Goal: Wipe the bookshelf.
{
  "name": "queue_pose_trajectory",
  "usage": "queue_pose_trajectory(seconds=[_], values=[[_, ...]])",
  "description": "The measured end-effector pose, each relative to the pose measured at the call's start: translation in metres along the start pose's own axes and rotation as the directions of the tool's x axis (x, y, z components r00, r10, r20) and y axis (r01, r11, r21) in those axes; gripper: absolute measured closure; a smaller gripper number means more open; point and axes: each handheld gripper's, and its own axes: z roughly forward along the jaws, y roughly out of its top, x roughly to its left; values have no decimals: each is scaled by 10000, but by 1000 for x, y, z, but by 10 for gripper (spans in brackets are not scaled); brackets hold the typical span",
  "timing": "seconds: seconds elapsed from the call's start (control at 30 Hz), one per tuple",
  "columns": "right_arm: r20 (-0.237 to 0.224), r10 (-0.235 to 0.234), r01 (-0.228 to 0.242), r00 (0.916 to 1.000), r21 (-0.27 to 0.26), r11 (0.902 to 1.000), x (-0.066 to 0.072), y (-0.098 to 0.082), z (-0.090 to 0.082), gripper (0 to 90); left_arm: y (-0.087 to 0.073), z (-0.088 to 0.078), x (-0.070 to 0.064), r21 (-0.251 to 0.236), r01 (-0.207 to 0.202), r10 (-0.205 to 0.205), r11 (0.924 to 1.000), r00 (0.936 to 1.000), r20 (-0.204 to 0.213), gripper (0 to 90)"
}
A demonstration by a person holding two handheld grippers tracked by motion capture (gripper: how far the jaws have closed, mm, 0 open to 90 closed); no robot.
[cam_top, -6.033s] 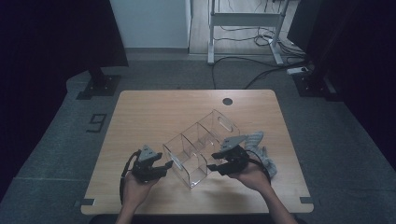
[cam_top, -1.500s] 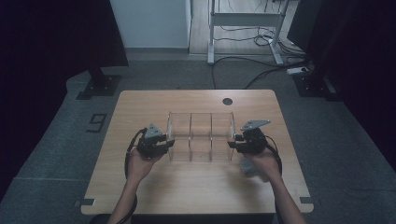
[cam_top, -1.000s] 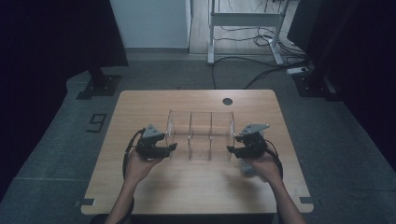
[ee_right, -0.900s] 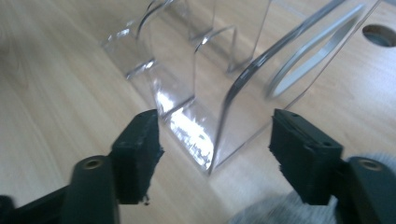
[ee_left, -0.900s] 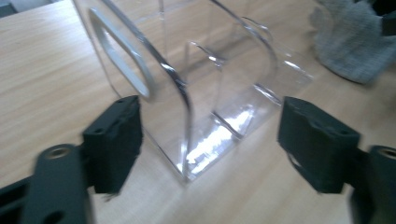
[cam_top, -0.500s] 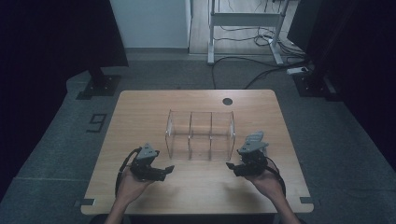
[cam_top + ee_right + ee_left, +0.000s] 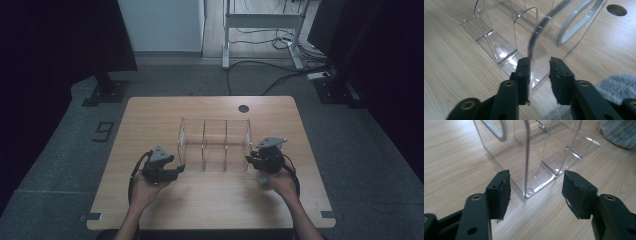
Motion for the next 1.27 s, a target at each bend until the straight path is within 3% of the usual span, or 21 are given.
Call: queue_pose_trajectory(seconds=[0.27, 0.5, 0.6, 0.7, 0.77, 0.83, 0.87, 0.9, 1.0, 1.07, 1.13, 1.17, 1.27], values=[[112, -4, 3, 9999, 94, 10000, -4, 5, 4, 701, 11, 10, 8, 5, -149, 149, 9999, 9982, -586, 576], [105, 87, -88, 9999, 59, 9999, -6, 5, 5, 700, 12, 13, 14, -102, -12, 7, 9999, 9988, -489, 604], [123, 230, -228, 9997, -129, 9997, -4, 1, 0, 594, 6, 6, 9, -8, -33, 33, 10000, 9999, -109, 503], [124, 228, -224, 9997, -305, 9993, 7, -10, -13, 473, -8, -2, -2, 284, -320, 306, 9991, 9983, 495, 359], [-214, 49, -50, 9998, -68, 10000, 16, -19, -16, 359, -14, -3, -7, 380, -394, 371, 9985, 9975, 604, 284], [-788, -245, 265, 9966, 253, 9993, 28, -30, -14, 256, -34, -3, -22, 698, -571, 515, 9959, 9956, 788, 224], [-788, -245, 265, 9966, 253, 9993, 28, -30, -14, 256, -34, -3, -22, 698, -571, 515, 9959, 9956, 788, 204], [-1320, -602, 707, 9894, 769, 9945, 40, -42, -6, 142, -45, 2, -29, 1001, -607, 509, 9931, 9939, 978, 190], [-1559, -817, 1051, 9844, 1484, 9833, 51, -59, 8, 80, -58, 14, -36, 1499, -722, 545, 9861, 9914, 1188, 136], [-1669, -814, 1117, 9826, 1808, 9772, 53, -67, 16, 17, -63, 21, -40, 1847, -938, 754, 9783, 9917, 1043, 96], [-1530, -955, 1268, 9836, 2100, 9694, 54, -73, 21, 15, -67, 26, -43, 2137, -1251, 1083, 9689, 9902, 886, 56], [-1427, -1140, 1444, 9832, 2247, 9637, 54, -76, 22, 0, -68, 28, -44, 2070, -1377, 1219, 9686, 9887, 873, 32], [-1427, -1143, 1441, 9831, 2196, 9649, 53, -77, 23, 0, -68, 28, -44, 2078, -1323, 1162, 9692, 9893, 879, 7]])
